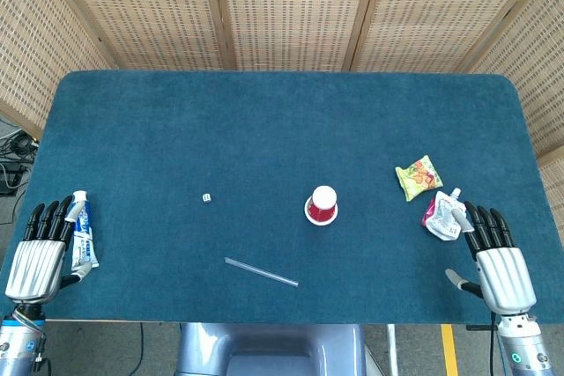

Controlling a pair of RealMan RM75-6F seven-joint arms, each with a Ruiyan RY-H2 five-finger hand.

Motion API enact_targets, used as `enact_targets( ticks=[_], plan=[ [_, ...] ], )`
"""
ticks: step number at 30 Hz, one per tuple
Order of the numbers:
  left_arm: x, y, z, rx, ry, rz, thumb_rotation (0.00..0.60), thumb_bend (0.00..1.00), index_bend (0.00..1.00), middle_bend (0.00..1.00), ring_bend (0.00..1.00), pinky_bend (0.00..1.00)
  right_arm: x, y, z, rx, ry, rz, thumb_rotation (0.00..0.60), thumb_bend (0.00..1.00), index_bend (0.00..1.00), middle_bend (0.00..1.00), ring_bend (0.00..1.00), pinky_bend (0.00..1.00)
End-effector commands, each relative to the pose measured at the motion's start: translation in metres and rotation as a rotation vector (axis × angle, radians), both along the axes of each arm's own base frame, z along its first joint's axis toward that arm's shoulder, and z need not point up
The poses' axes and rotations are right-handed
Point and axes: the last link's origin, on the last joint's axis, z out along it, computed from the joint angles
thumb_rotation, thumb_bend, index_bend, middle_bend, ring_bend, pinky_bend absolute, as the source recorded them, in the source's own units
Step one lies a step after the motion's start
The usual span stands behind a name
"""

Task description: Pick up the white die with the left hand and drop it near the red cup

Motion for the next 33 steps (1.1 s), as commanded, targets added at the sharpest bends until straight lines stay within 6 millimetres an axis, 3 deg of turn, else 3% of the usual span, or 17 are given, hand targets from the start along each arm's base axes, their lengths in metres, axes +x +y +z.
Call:
enact_targets(
  ticks=[1,6,11,20,25,29,33],
  plan=[
    [0.004,0.009,-0.003,0.004,-0.043,0.015,0.600,0.02,0.00,0.00,0.00,0.00,0.000,0.000,0.000,0.000,-0.002,-0.001,0.600,0.09,0.04,0.00,0.00,0.00],
    [0.015,0.041,-0.004,-0.003,-0.070,0.025,0.600,0.02,0.03,0.00,0.00,0.00,-0.002,-0.001,0.001,0.002,-0.012,-0.010,0.600,0.09,0.04,0.00,0.00,0.00],
    [0.025,0.082,-0.011,-0.046,-0.060,0.050,0.600,0.07,0.17,0.00,0.00,0.00,-0.005,-0.003,0.002,0.003,-0.022,-0.021,0.600,0.09,0.04,0.00,0.00,0.00],
    [0.048,0.143,-0.053,-0.140,-0.049,0.119,0.600,0.18,0.29,0.00,0.00,0.00,-0.007,-0.006,0.001,0.023,-0.039,-0.031,0.600,0.09,0.04,0.00,0.00,0.00],
    [0.070,0.164,-0.080,-0.186,-0.063,0.153,0.600,0.19,0.37,0.00,0.00,0.00,-0.006,-0.005,0.001,0.025,-0.046,-0.023,0.600,0.09,0.04,0.00,0.00,0.00],
    [0.086,0.177,-0.098,-0.206,-0.058,0.166,0.600,0.29,0.41,0.00,0.00,0.00,-0.008,-0.006,0.004,0.018,-0.058,-0.028,0.600,0.09,0.04,0.00,0.00,0.00],
    [0.099,0.186,-0.113,-0.223,-0.030,0.171,0.600,0.30,0.43,0.00,0.00,0.00,-0.010,-0.007,0.006,0.013,-0.071,-0.036,0.600,0.09,0.04,0.00,0.00,0.00]
  ],
)
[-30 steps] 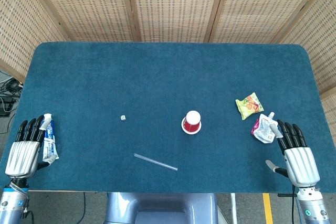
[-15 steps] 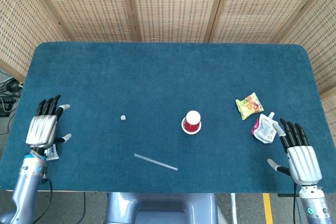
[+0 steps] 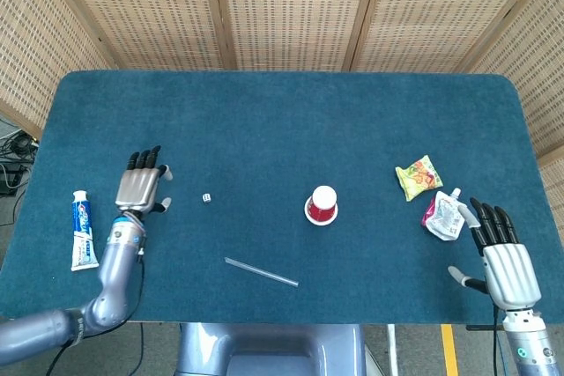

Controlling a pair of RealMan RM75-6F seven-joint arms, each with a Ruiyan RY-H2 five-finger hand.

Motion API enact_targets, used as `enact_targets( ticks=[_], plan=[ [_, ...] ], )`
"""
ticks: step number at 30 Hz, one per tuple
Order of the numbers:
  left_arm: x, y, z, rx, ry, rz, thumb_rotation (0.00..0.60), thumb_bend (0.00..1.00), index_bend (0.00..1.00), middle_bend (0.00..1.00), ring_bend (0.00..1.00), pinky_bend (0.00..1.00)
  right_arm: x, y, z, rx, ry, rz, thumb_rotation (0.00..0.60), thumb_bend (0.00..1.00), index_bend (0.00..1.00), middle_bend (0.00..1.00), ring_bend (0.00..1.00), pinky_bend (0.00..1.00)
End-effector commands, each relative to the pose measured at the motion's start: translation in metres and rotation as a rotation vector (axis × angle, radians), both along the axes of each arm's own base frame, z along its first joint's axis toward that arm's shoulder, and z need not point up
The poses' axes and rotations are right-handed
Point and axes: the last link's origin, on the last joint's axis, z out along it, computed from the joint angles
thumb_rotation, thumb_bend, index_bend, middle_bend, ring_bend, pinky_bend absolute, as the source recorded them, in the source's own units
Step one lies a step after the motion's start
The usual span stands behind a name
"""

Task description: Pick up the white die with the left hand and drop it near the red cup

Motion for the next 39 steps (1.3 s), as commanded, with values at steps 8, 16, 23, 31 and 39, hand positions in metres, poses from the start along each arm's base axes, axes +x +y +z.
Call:
enact_targets(
  ticks=[8,16,23,31,39],
  plan=[
    [0.026,0.016,-0.034,-0.055,0.055,0.015,0.600,0.30,0.44,0.00,0.00,0.00,-0.004,-0.002,0.005,-0.010,-0.023,-0.009,0.600,0.09,0.04,0.00,0.00,0.00],
    [0.036,0.015,-0.047,-0.076,0.090,0.035,0.600,0.30,0.45,0.00,0.00,0.00,-0.005,-0.003,0.005,-0.009,-0.031,-0.007,0.600,0.09,0.04,0.00,0.00,0.00],
    [0.042,0.012,-0.054,-0.085,0.107,0.041,0.600,0.30,0.46,0.00,0.00,0.00,-0.004,-0.001,0.008,-0.015,-0.043,0.000,0.600,0.09,0.04,0.00,0.00,0.00],
    [0.048,0.012,-0.061,-0.096,0.126,0.032,0.600,0.30,0.46,0.00,0.00,0.00,-0.003,0.000,0.009,-0.014,-0.053,0.007,0.600,0.09,0.04,0.00,0.00,0.00],
    [0.054,0.014,-0.070,-0.108,0.150,0.019,0.600,0.30,0.47,0.00,0.00,0.00,-0.003,0.000,0.011,-0.017,-0.063,0.008,0.600,0.09,0.04,0.00,0.00,0.00]
  ],
)
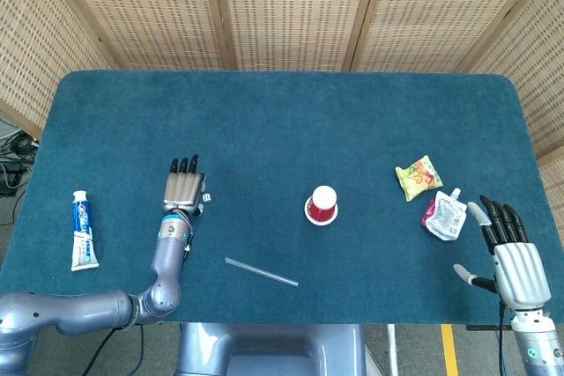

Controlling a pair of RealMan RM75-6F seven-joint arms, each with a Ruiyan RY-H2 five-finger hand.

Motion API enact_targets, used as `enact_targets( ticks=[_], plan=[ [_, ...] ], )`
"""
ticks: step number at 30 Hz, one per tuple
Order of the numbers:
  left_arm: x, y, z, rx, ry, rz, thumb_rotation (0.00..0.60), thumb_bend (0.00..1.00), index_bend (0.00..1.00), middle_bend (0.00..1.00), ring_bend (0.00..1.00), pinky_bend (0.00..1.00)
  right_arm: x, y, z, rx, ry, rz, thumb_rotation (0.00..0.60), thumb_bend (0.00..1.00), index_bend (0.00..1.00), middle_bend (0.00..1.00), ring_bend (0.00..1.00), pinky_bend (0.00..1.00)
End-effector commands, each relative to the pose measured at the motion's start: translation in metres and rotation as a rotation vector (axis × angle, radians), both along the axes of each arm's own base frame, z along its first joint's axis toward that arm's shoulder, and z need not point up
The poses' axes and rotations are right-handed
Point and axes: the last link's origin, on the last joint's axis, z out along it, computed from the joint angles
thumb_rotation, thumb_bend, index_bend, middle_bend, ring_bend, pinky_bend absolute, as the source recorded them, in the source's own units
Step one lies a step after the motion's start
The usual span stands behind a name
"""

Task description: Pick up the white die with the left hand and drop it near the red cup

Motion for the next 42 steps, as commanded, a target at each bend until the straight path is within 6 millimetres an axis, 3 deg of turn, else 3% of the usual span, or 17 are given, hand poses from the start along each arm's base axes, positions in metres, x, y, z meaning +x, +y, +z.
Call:
enact_targets(
  ticks=[1,27,30,35,42],
  plan=[
    [0.002,0.001,-0.002,-0.003,0.003,-0.003,0.600,0.30,0.47,0.00,0.00,0.00,0.000,0.000,0.001,-0.001,-0.003,0.000,0.600,0.09,0.04,0.00,0.00,0.00],
    [0.004,0.005,-0.015,-0.015,0.071,-0.023,0.600,0.31,0.49,0.00,0.00,0.00,0.000,0.001,0.003,-0.010,-0.014,0.009,0.600,0.09,0.04,0.00,0.00,0.00],
    [0.004,0.005,-0.018,-0.017,0.077,-0.030,0.600,0.33,0.51,0.00,0.00,0.00,0.000,0.002,0.003,-0.014,-0.016,0.015,0.600,0.09,0.04,0.00,0.00,0.00],
    [0.005,0.005,-0.020,-0.018,0.078,-0.036,0.600,0.44,0.54,0.00,0.00,0.00,0.001,0.003,0.005,-0.019,-0.019,0.022,0.600,0.09,0.04,0.00,0.00,0.00],
    [0.008,0.002,-0.011,-0.005,0.031,-0.051,0.600,0.44,0.54,0.00,0.00,0.00,0.000,0.003,0.008,-0.034,-0.028,0.025,0.600,0.09,0.04,0.00,0.00,0.00]
  ],
)
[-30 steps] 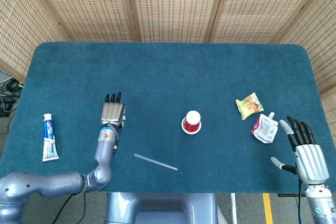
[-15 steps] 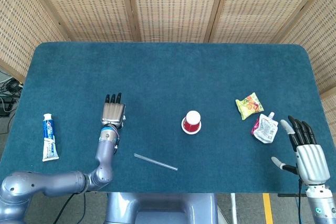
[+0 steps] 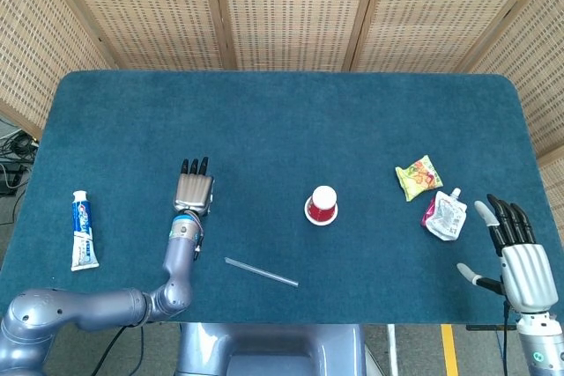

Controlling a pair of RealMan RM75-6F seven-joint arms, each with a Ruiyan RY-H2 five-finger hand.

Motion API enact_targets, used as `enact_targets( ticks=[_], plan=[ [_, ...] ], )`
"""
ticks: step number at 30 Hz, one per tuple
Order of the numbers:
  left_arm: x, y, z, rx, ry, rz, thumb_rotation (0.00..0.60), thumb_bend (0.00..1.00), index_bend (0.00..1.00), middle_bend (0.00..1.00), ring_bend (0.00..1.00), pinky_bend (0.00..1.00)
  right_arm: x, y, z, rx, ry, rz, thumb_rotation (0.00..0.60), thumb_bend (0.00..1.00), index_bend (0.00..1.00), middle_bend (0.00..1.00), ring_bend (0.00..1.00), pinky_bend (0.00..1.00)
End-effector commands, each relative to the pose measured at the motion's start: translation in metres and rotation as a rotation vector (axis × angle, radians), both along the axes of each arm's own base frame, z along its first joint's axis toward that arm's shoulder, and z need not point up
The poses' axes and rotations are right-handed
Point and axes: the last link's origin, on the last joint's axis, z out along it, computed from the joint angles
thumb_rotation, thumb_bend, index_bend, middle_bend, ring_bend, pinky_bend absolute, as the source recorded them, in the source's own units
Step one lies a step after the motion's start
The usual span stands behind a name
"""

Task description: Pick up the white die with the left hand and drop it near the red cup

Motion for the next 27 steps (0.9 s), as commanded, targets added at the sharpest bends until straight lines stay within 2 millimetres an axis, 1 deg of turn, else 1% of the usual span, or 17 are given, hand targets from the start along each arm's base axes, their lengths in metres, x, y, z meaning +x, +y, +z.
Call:
enact_targets(
  ticks=[1,4,7,12,16,22,26,27],
  plan=[
    [0.003,0.000,0.009,0.018,-0.038,-0.016,0.600,0.44,0.54,0.00,0.00,0.00,0.000,0.000,0.000,0.000,0.000,-0.002,0.600,0.09,0.04,0.00,0.00,0.00],
    [0.009,0.001,0.020,0.039,-0.075,-0.038,0.600,0.44,0.54,0.00,0.00,0.00,0.000,0.000,0.000,0.000,0.002,-0.001,0.600,0.09,0.04,0.00,0.00,0.00],
    [0.019,0.001,0.037,0.068,-0.129,-0.069,0.600,0.44,0.54,0.00,0.00,0.00,0.000,0.000,0.000,-0.001,0.002,-0.002,0.600,0.09,0.04,0.00,0.00,0.00],
    [0.035,-0.004,0.057,0.090,-0.205,-0.144,0.600,0.44,0.53,0.00,0.00,0.00,0.001,0.000,-0.001,0.001,0.005,0.000,0.600,0.09,0.04,0.00,0.00,0.00],
    [0.045,-0.012,0.063,0.079,-0.263,-0.197,0.600,0.42,0.52,0.00,0.00,0.00,0.001,0.000,-0.002,0.003,0.007,-0.001,0.600,0.09,0.04,0.00,0.00,0.00],
    [0.052,-0.020,0.064,0.051,-0.307,-0.266,0.600,0.40,0.50,0.00,0.00,0.00,0.001,0.001,-0.002,0.003,0.010,-0.001,0.600,0.09,0.04,0.00,0.00,0.00],
    [0.056,-0.023,0.064,0.042,-0.328,-0.296,0.600,0.31,0.49,0.00,0.00,0.00,0.001,0.000,-0.002,0.005,0.008,-0.005,0.600,0.09,0.04,0.00,0.00,0.00],
    [0.056,-0.023,0.064,0.041,-0.333,-0.298,0.600,0.31,0.49,0.00,0.00,0.00,0.001,0.000,-0.002,0.005,0.009,-0.005,0.600,0.09,0.04,0.00,0.00,0.00]
  ],
)
